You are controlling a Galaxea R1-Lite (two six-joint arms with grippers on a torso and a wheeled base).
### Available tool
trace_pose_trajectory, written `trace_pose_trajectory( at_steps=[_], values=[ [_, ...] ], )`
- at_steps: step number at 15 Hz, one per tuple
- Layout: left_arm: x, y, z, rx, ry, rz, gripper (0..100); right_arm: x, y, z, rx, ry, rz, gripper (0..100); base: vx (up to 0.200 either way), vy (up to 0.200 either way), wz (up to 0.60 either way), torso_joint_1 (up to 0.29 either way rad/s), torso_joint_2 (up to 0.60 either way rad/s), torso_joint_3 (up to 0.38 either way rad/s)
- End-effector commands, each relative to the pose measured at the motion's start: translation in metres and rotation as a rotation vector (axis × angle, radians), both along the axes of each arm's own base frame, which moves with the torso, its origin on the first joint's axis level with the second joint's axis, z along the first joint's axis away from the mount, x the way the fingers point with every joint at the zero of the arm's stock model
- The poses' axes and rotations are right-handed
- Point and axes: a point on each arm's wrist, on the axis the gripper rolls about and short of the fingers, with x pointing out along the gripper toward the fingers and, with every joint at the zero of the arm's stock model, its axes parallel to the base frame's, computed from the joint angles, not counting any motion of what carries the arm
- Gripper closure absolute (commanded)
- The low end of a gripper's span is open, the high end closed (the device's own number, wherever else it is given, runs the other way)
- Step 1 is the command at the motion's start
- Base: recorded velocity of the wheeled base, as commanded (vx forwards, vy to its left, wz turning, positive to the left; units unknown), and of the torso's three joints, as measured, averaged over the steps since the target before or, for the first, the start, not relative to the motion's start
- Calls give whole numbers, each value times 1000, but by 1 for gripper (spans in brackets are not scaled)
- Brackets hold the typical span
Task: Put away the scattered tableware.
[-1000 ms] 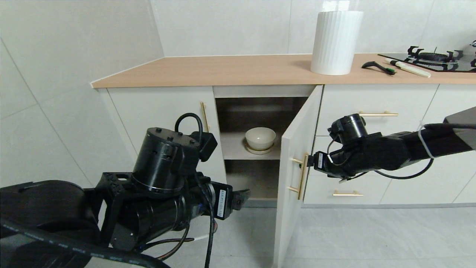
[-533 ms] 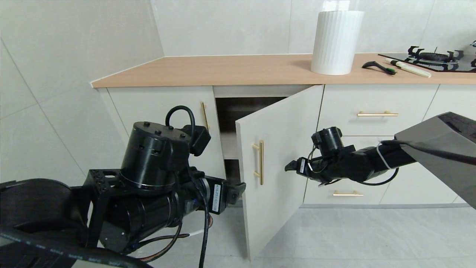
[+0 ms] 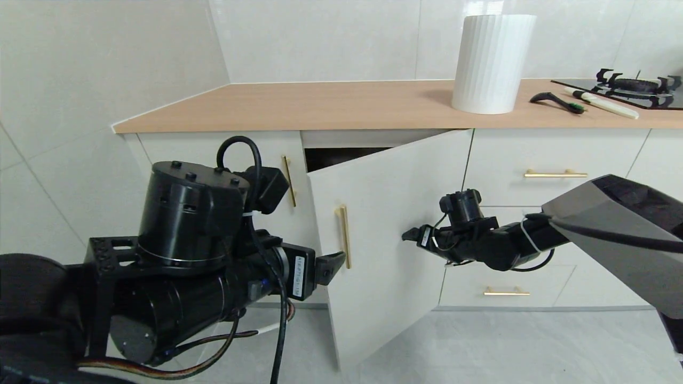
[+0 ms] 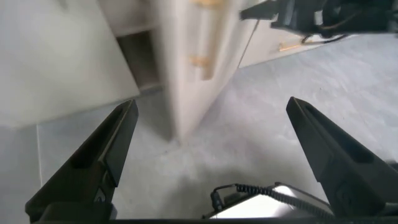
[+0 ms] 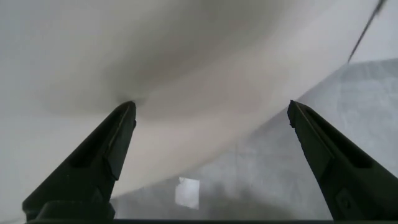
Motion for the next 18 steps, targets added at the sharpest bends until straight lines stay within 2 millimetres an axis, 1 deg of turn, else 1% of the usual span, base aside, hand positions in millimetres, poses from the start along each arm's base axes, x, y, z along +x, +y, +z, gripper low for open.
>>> trace_pose_trajectory(
  at_steps=[1,4,6,10,13,14,15,16,17,18],
  values=[
    [-5,5,9,-20,-26,-1,0,7,6,-7,13,-6,-35,0,200,0,0,2,7,7],
    [-14,13,22,-32,-79,10,0,17,9,-5,45,-32,-99,0,0,0,0,0,0,0],
    [-16,16,26,-22,-103,18,0,25,8,-1,84,-50,-154,0,0,0,0,0,0,0],
    [-16,16,26,-21,-100,16,0,51,-3,2,82,-134,-312,0,0,0,0,0,0,0],
    [-16,16,25,-19,-98,16,0,57,-9,6,100,-150,-347,0,0,0,0,0,0,0],
    [-16,16,25,-19,-98,16,0,56,-9,8,105,-153,-348,0,0,0,0,0,0,0],
    [-16,16,25,-20,-99,16,0,53,-10,16,107,-159,-346,0,0,0,0,0,0,0],
    [-16,16,25,-20,-99,16,0,43,-10,31,112,-166,-336,0,0,0,0,0,0,0],
    [-16,16,26,-21,-100,16,0,26,-8,50,119,-172,-311,0,0,0,0,0,0,0],
    [-16,16,26,-23,-102,16,0,5,0,72,131,-183,-275,0,0,0,0,0,0,0]
  ],
)
